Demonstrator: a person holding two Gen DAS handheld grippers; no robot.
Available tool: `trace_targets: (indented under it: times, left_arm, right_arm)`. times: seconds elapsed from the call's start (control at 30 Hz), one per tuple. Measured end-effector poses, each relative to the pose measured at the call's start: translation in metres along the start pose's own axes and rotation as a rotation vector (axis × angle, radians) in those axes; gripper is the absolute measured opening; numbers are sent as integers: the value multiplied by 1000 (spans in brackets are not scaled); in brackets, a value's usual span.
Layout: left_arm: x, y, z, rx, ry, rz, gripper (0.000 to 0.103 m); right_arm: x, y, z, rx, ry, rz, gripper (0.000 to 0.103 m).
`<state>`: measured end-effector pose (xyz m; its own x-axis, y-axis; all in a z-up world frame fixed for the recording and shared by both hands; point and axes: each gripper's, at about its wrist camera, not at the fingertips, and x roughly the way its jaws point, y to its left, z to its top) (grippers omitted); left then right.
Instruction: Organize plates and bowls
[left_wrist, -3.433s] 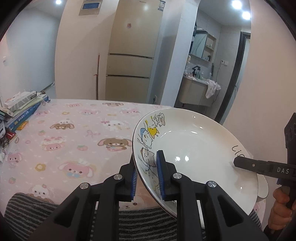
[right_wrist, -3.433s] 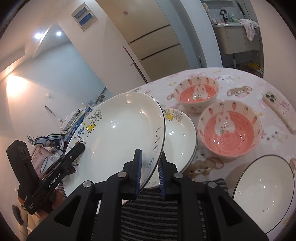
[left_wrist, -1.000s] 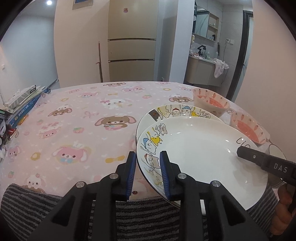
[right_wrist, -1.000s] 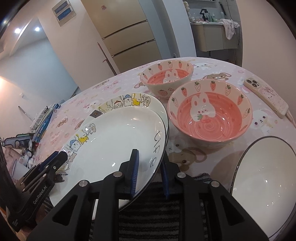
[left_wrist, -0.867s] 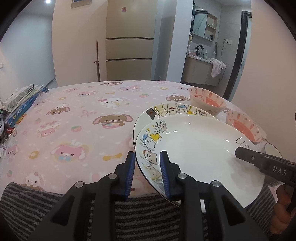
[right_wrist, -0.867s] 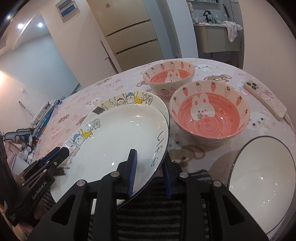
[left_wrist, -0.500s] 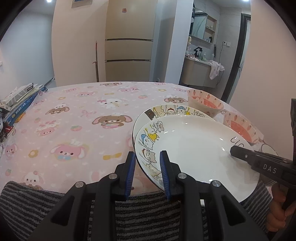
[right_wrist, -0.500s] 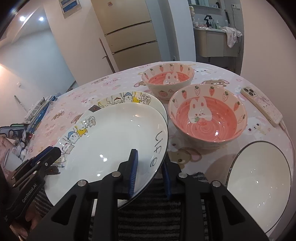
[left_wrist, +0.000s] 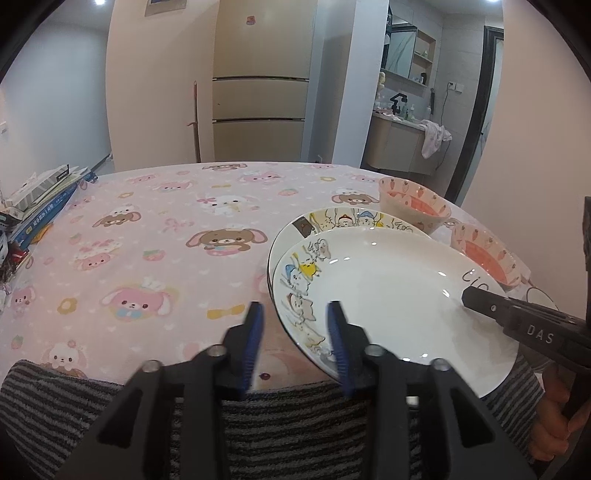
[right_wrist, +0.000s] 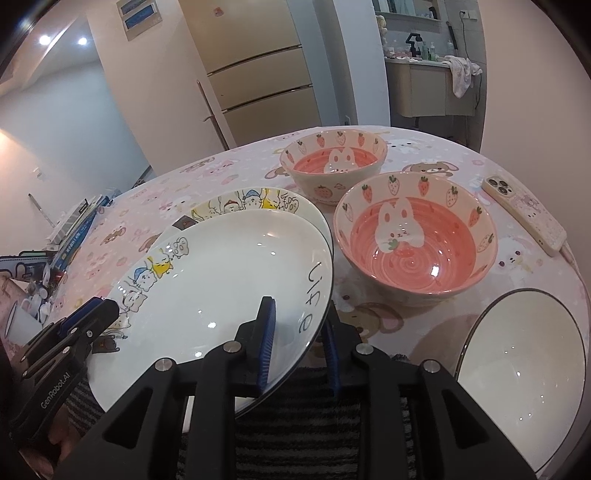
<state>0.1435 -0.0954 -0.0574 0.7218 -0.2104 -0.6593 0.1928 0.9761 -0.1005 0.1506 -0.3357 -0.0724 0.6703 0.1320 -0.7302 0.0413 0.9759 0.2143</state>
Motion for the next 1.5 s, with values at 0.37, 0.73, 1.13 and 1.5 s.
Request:
trace_targets:
  times: [0.37, 0.73, 1.13, 1.5]
  left_arm:
    - [-2, -4, -4, 24, -6, 11, 54]
    - [0, -4, -5, 22, 7, 1, 67]
    - [-1, -4, -8, 20, 10, -10, 69]
    - [-4, 0, -6, 4, 12, -72, 34]
  right_arm:
    - [-3, 4, -2, -24, -5, -14, 28]
    - [-8, 7, -1, -45, 19, -38, 29]
    - [-19, 13, -8, -54, 24, -81, 31]
    - [-23, 14, -13, -64, 26, -87, 32]
